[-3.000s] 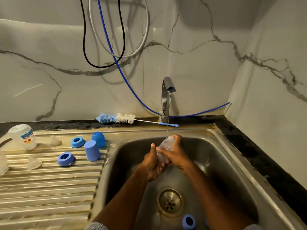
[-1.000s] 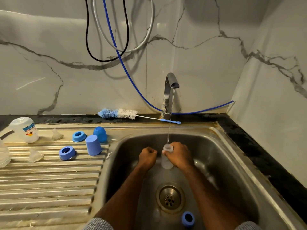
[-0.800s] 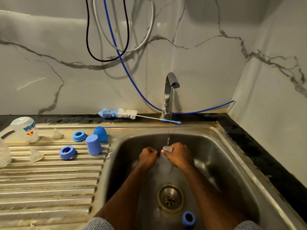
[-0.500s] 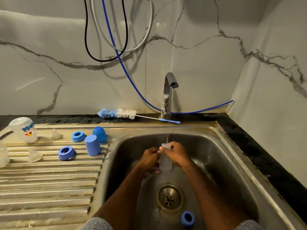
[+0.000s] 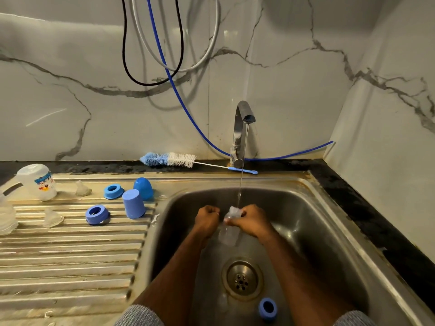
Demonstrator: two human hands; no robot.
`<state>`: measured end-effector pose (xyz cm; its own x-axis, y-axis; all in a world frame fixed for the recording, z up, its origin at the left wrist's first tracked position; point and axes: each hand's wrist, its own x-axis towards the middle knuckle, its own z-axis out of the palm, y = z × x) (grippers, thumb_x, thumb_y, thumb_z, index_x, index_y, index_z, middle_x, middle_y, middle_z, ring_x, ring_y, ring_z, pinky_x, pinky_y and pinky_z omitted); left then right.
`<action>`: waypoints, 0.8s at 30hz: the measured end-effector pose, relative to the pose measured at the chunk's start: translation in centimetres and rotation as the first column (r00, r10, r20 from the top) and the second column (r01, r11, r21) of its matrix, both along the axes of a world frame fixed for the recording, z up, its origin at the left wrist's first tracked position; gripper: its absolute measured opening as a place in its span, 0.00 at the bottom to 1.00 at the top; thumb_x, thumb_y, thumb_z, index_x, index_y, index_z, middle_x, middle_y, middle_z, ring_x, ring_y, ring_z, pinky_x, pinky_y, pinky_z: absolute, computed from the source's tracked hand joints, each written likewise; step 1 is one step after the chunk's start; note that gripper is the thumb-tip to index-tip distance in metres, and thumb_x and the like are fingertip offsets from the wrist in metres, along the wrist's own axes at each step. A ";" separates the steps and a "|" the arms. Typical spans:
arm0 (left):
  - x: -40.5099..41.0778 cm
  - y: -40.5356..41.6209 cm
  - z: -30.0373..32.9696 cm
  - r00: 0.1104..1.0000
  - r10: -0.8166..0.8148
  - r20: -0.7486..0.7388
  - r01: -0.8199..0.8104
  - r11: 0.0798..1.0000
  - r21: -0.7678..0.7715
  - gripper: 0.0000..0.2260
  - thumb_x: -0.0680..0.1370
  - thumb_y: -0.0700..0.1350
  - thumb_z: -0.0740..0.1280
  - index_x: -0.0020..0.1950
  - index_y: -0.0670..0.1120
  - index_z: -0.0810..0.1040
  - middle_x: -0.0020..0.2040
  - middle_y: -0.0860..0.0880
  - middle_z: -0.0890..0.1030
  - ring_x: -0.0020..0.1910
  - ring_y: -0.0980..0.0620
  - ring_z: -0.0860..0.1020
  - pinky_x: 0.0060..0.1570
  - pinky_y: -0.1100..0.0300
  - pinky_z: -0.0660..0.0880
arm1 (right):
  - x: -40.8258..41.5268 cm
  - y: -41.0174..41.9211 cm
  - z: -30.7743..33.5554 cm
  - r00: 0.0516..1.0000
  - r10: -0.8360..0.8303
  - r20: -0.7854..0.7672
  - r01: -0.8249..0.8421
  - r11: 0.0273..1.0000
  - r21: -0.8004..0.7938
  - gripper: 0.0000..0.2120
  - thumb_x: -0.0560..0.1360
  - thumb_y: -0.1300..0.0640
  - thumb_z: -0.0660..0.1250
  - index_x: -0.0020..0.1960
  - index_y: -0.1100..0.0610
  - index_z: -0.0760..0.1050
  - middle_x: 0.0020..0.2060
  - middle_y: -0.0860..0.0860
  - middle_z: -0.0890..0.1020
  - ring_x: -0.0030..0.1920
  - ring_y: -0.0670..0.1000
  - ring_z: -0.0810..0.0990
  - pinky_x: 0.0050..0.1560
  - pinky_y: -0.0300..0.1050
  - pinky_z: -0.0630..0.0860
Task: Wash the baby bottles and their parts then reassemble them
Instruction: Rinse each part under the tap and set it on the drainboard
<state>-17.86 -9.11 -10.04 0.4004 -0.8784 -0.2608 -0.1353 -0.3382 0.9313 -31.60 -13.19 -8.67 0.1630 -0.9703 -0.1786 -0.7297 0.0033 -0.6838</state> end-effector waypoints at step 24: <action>-0.3 -0.3 -0.3 0.998 -0.057 0.037 0.055 0.998 0.037 0.09 0.82 0.40 0.62 0.59 0.42 0.79 0.49 0.44 0.78 0.43 0.51 0.73 0.36 0.59 0.69 | 0.0 0.4 0.4 0.991 -0.009 -0.132 0.000 0.998 -0.065 0.21 0.64 0.47 0.81 0.53 0.50 0.80 0.49 0.51 0.83 0.51 0.53 0.82 0.53 0.52 0.81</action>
<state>-18.15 -9.37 -10.33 0.3609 -0.8902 -0.2781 -0.1901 -0.3622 0.9125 -31.60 -12.79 -8.23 0.1378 -0.9812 -0.1353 -0.8138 -0.0344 -0.5801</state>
